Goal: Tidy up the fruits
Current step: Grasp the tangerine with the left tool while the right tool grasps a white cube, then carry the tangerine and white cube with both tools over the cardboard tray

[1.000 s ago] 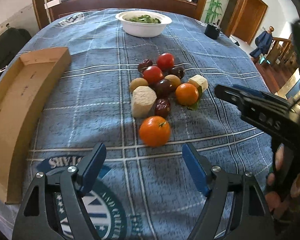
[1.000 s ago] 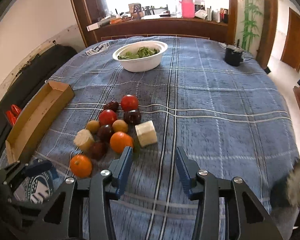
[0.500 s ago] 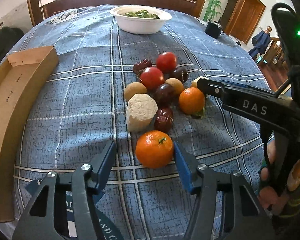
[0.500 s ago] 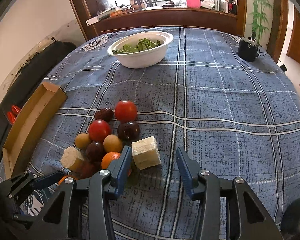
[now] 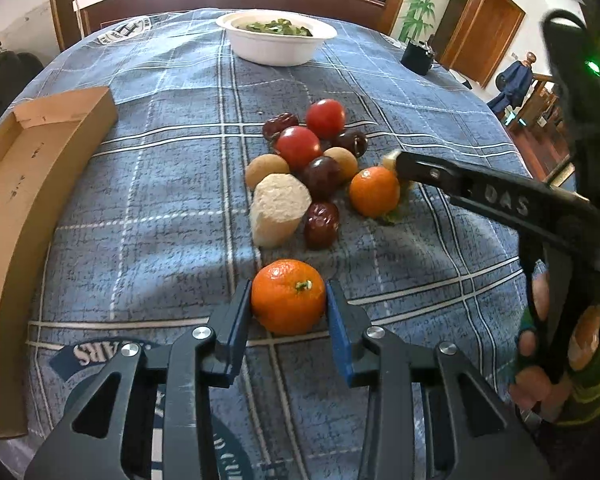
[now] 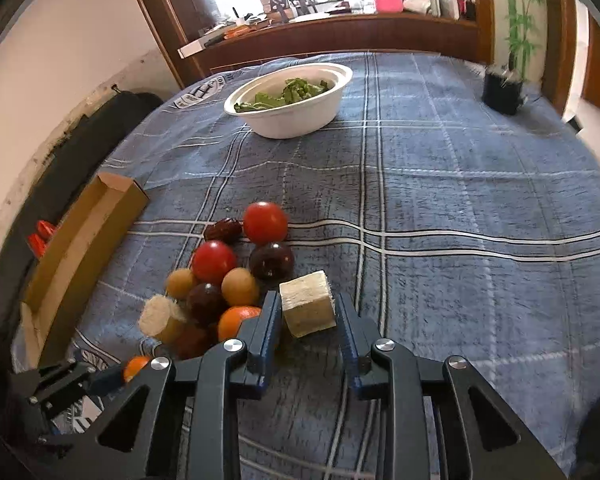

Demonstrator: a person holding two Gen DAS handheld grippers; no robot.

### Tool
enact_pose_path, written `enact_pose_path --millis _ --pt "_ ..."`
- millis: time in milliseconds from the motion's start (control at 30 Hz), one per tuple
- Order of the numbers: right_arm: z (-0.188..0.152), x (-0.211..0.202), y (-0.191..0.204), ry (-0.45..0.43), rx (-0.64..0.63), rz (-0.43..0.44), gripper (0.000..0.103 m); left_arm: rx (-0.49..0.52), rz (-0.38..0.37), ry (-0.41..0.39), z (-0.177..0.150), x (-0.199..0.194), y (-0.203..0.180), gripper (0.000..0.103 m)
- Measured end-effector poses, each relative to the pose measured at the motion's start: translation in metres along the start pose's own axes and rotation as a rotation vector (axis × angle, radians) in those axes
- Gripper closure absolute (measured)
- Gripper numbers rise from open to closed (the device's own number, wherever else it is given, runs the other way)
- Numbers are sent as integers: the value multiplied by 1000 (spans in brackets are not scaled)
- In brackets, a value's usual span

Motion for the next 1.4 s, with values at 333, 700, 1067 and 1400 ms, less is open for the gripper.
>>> enact_pose_path --millis 333,700,1067,1400 --pt "-45 -52 23 -74 1 7 74 -22 65 -55 -24 -34 18 70" --pt "-82 -84 67 -114 20 111 75 -56 175 -126 -50 -74 47 70" --pt "-95 -77 109 -83 -36 133 75 -92 247 -166 -61 -92 71 70" --pt "-96 -70 136 -60 -90 139 75 -124 276 -185 -64 -100 92 70"
Point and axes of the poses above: each gripper's, at about its wrist camera, not at the fingertips, and x roughly the way its jaws point, y to its left, z to its top, the point moved 2 cm from there along x, roughly the way its jaws point, and after that the axes turned 8 degrees about y, right-handed, at the moved point
